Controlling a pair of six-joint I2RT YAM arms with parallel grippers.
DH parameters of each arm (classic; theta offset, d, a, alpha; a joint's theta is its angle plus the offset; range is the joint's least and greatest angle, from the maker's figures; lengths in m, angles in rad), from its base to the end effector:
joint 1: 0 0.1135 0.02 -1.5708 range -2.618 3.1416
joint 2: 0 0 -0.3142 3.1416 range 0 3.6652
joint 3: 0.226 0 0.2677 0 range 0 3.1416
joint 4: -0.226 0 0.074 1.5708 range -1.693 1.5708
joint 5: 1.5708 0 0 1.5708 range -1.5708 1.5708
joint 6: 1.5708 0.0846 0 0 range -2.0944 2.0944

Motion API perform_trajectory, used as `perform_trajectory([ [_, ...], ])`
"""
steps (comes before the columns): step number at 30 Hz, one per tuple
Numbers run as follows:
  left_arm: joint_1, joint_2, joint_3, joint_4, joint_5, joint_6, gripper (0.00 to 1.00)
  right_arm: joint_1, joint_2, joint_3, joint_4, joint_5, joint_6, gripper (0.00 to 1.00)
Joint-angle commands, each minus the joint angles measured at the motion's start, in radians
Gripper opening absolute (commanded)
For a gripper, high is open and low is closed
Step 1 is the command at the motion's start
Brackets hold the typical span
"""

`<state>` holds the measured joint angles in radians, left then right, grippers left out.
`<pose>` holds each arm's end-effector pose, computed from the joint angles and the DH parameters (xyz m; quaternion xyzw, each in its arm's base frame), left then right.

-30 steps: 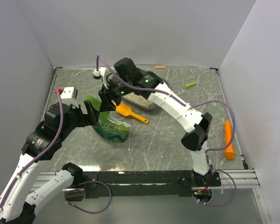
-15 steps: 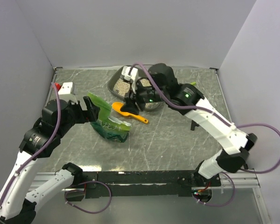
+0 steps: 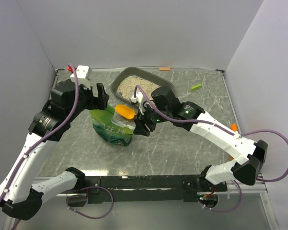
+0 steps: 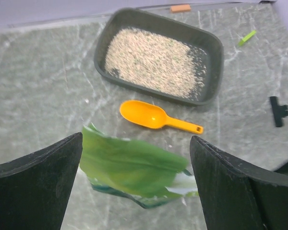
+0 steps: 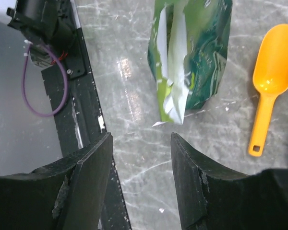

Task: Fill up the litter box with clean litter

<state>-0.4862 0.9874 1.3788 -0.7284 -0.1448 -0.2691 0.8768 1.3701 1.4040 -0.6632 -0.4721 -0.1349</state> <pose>0.1949 -0.0892 0.4786 0.0465 0.8133 -0.1579 0.5581 0.1859 0.2835 0.4023 -0.5127 0.7066 0.3541 0.3354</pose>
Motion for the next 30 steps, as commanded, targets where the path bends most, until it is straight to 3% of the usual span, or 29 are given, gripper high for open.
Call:
perform_trajectory([
  [1, -0.003, -0.007, 0.039, 0.116, -0.029, 0.219, 0.97, -0.001, -0.120, -0.040, 0.095, -0.029, 0.034, 0.59],
  [4, -0.003, -0.024, -0.015, 0.202, -0.004, 0.348, 0.97, -0.002, -0.166, -0.098, 0.120, -0.045, 0.050, 0.59],
  [10, -0.003, -0.065, -0.127, 0.346, 0.137, 0.430, 0.97, -0.002, -0.168, -0.137, 0.195, -0.057, 0.109, 0.55],
  [13, -0.003, -0.078, -0.141, 0.372, 0.148, 0.394, 0.98, -0.001, -0.120, -0.091, 0.205, -0.042, 0.132, 0.37],
  [14, -0.003, -0.084, -0.142, 0.380, 0.148, 0.378, 0.98, -0.001, -0.106, -0.064, 0.206, -0.034, 0.132, 0.15],
  [15, -0.002, -0.095, -0.149, 0.388, 0.148, 0.363, 0.98, -0.001, -0.086, -0.047, 0.197, -0.013, 0.132, 0.03],
  [16, -0.003, -0.101, -0.152, 0.400, 0.149, 0.329, 0.98, -0.001, -0.050, -0.012, 0.191, -0.008, 0.165, 0.00],
  [30, -0.003, -0.219, -0.165, 0.337, 0.108, 0.188, 0.97, -0.001, 0.164, 0.064, 0.330, -0.056, 0.228, 0.00],
])
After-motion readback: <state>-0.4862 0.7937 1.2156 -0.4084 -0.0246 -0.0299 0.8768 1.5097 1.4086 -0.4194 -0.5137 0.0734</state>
